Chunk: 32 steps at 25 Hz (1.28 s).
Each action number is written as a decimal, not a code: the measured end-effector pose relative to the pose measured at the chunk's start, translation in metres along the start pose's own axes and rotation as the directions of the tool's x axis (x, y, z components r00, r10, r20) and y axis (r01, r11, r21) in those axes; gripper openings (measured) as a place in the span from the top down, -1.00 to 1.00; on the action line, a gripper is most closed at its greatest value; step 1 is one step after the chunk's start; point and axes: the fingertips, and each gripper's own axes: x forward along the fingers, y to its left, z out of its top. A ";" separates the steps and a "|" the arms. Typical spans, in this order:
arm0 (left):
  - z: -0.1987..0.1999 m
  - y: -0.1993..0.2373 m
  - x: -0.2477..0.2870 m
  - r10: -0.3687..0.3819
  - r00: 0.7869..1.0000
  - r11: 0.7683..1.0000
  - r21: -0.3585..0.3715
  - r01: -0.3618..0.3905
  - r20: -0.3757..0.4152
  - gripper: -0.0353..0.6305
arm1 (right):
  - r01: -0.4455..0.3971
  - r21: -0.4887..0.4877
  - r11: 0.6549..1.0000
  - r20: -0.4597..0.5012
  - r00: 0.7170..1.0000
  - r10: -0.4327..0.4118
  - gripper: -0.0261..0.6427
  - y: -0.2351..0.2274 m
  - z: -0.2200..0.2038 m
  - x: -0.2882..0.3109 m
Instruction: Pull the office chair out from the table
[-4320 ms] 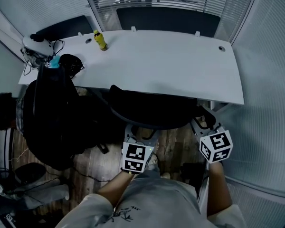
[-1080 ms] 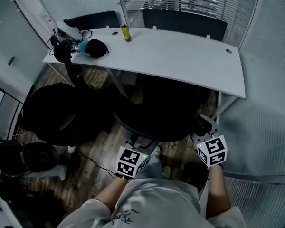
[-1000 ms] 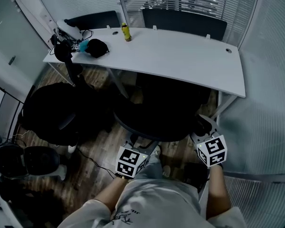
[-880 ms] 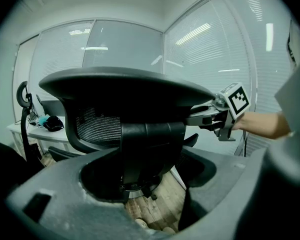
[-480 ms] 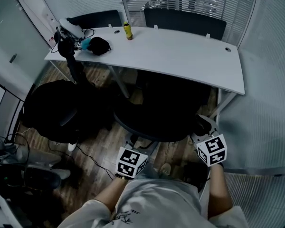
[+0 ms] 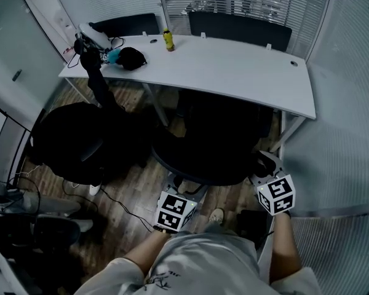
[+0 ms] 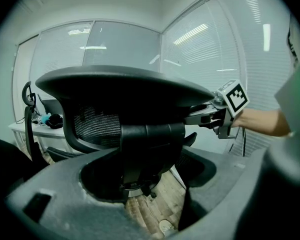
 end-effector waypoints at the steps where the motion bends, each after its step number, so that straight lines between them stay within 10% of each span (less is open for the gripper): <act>1: -0.002 -0.001 -0.004 -0.002 1.000 1.000 0.000 0.002 -0.003 -0.06 | 0.001 0.001 1.000 -0.002 1.000 -0.001 0.28 0.003 0.000 -0.002; 32: -0.062 -0.044 -0.150 -0.060 0.998 0.998 0.033 0.060 -0.001 -0.06 | 0.055 0.019 0.998 0.013 0.998 -0.055 0.28 0.145 -0.014 -0.092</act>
